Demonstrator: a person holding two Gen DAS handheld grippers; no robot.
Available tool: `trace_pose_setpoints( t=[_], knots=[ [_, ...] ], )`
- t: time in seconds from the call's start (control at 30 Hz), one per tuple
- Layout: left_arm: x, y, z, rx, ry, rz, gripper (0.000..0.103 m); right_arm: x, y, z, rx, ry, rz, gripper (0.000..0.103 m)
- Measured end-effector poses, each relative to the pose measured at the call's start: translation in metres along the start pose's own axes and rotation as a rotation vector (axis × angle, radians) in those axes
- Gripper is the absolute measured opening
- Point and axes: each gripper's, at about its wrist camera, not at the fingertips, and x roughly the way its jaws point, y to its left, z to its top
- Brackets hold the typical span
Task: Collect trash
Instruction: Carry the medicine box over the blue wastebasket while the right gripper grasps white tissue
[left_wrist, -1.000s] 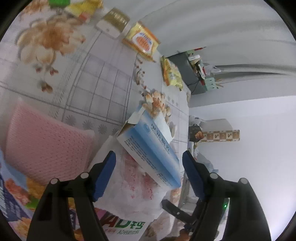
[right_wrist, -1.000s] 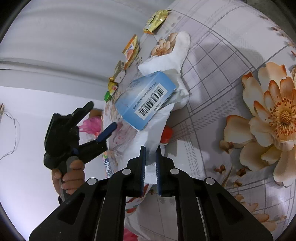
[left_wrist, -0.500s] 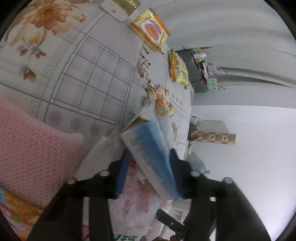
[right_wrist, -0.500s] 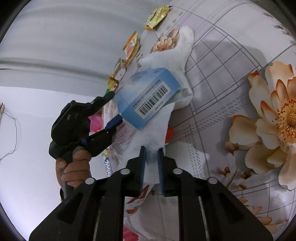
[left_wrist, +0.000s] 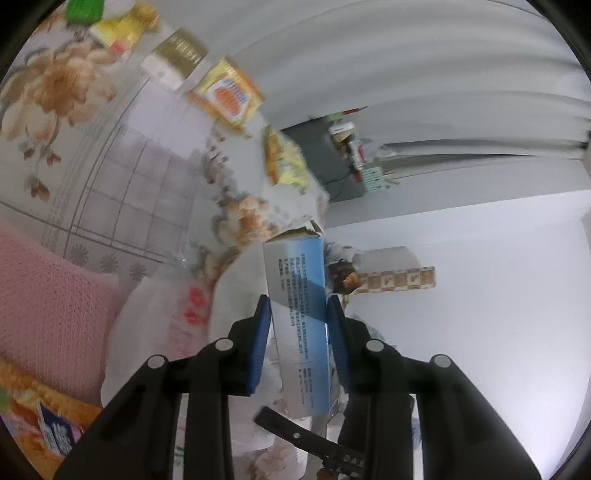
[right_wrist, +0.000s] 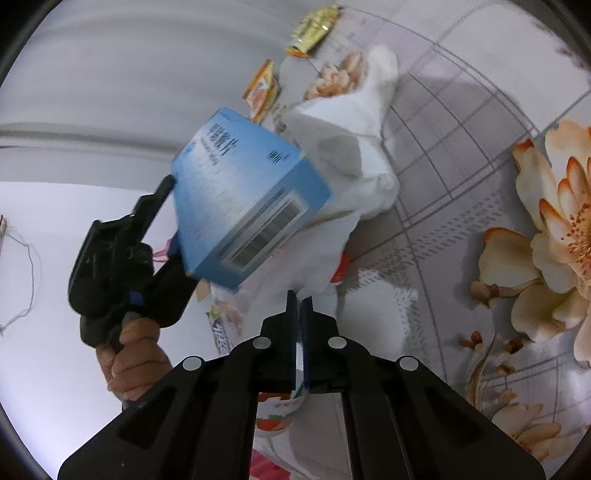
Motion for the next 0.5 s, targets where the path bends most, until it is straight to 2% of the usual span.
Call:
trace_pose_setpoints(
  t=[0.23, 0.5],
  knots=[
    [-0.045, -0.028, -0.015, 0.077, -0.099, -0.087, 0.029, -0.027, 0.027, -0.011, -0.064, -0.067, 0.027, 0.0],
    [-0.089, -0.061, -0.036, 0.155, -0.131, -0.171, 0.029, -0.074, 0.044, -0.036, -0.084, -0.171, 0.093, 0.0]
  ],
)
